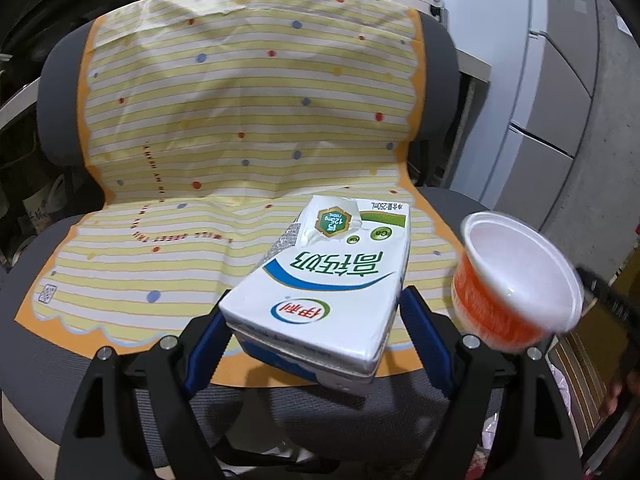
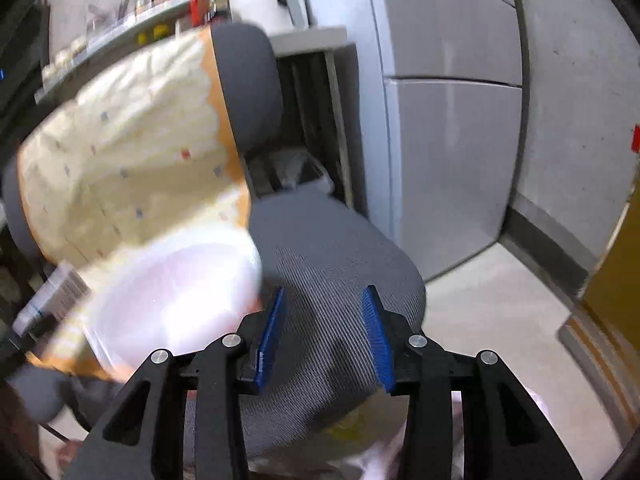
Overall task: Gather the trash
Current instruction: 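Grasp the orange-labelled cup with the right tool while the left tool holds the carton, then carry carton and cup to the bin and open both tools over it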
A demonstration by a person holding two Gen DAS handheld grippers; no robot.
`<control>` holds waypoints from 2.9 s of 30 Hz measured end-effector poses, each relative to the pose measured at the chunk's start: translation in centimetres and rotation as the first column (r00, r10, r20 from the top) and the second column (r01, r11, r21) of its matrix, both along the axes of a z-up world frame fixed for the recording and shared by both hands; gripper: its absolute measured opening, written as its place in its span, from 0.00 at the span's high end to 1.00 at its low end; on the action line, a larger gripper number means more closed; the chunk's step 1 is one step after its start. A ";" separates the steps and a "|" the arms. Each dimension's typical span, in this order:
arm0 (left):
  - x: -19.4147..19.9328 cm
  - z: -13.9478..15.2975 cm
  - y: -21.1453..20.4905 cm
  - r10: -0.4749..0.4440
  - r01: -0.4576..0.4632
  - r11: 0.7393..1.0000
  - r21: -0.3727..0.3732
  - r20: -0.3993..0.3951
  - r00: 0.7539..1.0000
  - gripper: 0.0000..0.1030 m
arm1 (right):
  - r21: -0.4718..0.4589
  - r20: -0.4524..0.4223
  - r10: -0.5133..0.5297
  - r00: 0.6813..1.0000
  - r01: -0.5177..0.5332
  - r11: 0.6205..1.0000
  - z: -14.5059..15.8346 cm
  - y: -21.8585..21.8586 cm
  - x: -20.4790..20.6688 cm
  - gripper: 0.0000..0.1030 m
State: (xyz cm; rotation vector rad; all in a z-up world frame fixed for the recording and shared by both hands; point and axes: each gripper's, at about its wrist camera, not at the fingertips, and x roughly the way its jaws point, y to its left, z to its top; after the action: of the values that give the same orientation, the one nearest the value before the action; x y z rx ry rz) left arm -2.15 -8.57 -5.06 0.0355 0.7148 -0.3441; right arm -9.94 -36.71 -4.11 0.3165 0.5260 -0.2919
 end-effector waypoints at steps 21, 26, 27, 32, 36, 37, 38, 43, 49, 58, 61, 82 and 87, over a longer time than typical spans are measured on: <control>-1.6 0.2 -0.8 -0.008 0.007 0.999 0.036 0.035 0.999 0.23 | 0.056 -0.039 0.165 0.986 -0.162 0.985 0.0 3.9 3.3 0.93; -2.4 0.9 -1.2 -0.041 0.040 0.999 0.015 0.064 0.997 0.23 | 0.057 0.039 0.145 0.989 -0.148 0.987 1.9 3.0 0.3 0.95; -2.8 1.1 -1.7 -0.061 0.061 0.998 0.004 0.071 0.996 0.23 | 0.063 0.043 0.134 0.990 -0.136 0.989 2.2 2.5 -0.3 0.95; -4.6 1.4 -5.0 -0.159 0.162 0.986 -0.028 0.096 0.983 0.23 | 0.093 0.067 0.038 0.997 -0.044 0.995 3.0 -1.1 -5.3 0.95; -6.7 1.4 -8.8 -0.270 0.277 0.959 -0.059 0.111 0.957 0.23 | 0.093 0.052 -0.059 0.997 0.054 0.994 2.7 -3.9 -9.7 0.95; -7.3 1.3 -9.6 -0.297 0.305 0.950 -0.062 0.117 0.948 0.23 | 0.090 0.042 -0.089 0.995 0.085 0.992 2.4 -4.6 -11.0 0.95; -8.1 1.1 -10.8 -0.335 0.344 0.937 -0.065 0.121 0.935 0.23 | 0.088 0.029 -0.119 0.992 0.116 0.989 2.0 -5.3 -12.3 0.95; -11.3 -0.3 -15.7 -0.480 0.487 0.873 -0.044 0.108 0.871 0.23 | 0.114 -0.034 -0.244 0.969 0.246 0.963 -1.1 -8.3 -17.4 0.94; -12.4 -1.3 -18.3 -0.534 0.537 0.843 -0.026 0.080 0.842 0.23 | 0.149 -0.096 -0.328 0.940 0.339 0.929 -4.7 -11.0 -19.9 0.94; -12.4 -2.0 -19.2 -0.548 0.548 0.836 0.007 0.043 0.835 0.23 | 0.132 -0.218 -0.350 0.911 0.383 0.914 -9.9 -12.5 -19.2 0.60; -12.5 -2.7 -19.8 -0.568 0.567 0.823 0.020 0.013 0.823 0.23 | 0.118 -0.229 -0.334 0.914 0.367 0.923 -10.1 -12.5 -19.1 0.60; -20.2 -6.2 -28.7 -0.843 0.841 0.536 0.068 -0.016 0.538 0.13 | 0.056 0.042 -0.435 0.900 0.432 0.900 -1.4 -13.9 -23.9 0.54; -19.2 -6.7 -28.8 -0.818 0.818 0.569 0.078 -0.042 0.573 0.08 | 0.065 0.033 -0.425 0.905 0.422 0.904 -1.7 -14.0 -23.7 0.52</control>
State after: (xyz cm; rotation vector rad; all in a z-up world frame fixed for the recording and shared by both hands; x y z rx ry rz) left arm -21.31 -37.41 -11.79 0.4761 0.6767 -1.2269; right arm -33.69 -50.67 -5.79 0.4922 0.4159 -0.6924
